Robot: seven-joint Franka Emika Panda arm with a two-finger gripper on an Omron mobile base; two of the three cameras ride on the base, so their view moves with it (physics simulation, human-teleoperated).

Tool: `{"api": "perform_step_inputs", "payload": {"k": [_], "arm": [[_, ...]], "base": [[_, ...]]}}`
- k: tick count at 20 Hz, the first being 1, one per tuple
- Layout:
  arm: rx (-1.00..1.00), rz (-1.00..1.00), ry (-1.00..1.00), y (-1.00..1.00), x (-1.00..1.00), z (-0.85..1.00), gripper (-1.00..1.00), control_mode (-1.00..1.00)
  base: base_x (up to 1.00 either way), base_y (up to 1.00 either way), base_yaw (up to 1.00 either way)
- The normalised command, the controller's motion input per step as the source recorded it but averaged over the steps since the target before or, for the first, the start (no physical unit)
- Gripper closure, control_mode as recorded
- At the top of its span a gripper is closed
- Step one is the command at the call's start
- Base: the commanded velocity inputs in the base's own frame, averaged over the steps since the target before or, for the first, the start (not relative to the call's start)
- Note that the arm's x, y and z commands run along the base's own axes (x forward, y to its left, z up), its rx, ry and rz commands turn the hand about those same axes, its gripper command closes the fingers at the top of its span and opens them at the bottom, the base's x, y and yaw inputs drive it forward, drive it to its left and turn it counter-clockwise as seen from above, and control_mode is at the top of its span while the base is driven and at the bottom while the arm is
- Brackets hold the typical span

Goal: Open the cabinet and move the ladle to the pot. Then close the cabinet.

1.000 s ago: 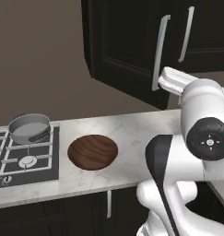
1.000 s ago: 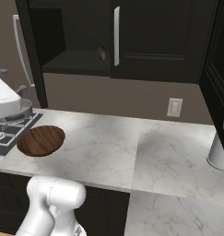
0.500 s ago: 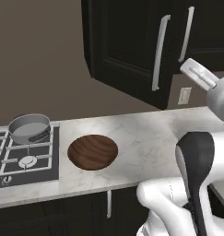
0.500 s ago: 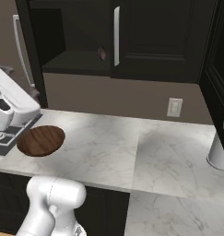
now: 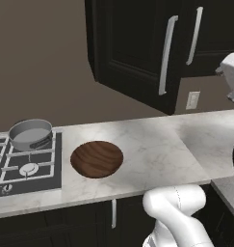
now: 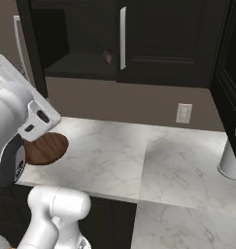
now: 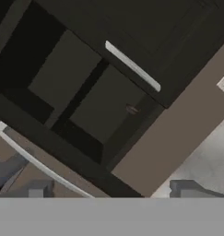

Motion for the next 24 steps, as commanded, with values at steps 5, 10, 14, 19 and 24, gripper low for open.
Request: {"api": "perform_step_inputs", "payload": {"k": [5, 10, 14, 19, 24], "arm": [[0.27, 0.29, 0.0, -0.08, 0.0, 0.0, -1.0, -1.0], [0.19, 0.27, -0.05, 0.02, 0.03, -0.02, -1.0, -1.0], [0.09, 0.22, -0.1, 0.18, 0.11, -0.1, -1.0, -1.0], [0.08, 0.18, -0.02, 0.12, 0.3, -0.11, -1.0, -1.0], [0.13, 0.15, 0.0, 0.0, 0.36, 0.0, -1.0, -1.0]], "base": [[0.0, 0.0, 0.0], [0.0, 0.0, 0.0], [0.0, 0.0, 0.0], [0.0, 0.0, 0.0], [0.0, 0.0, 0.0]]}}
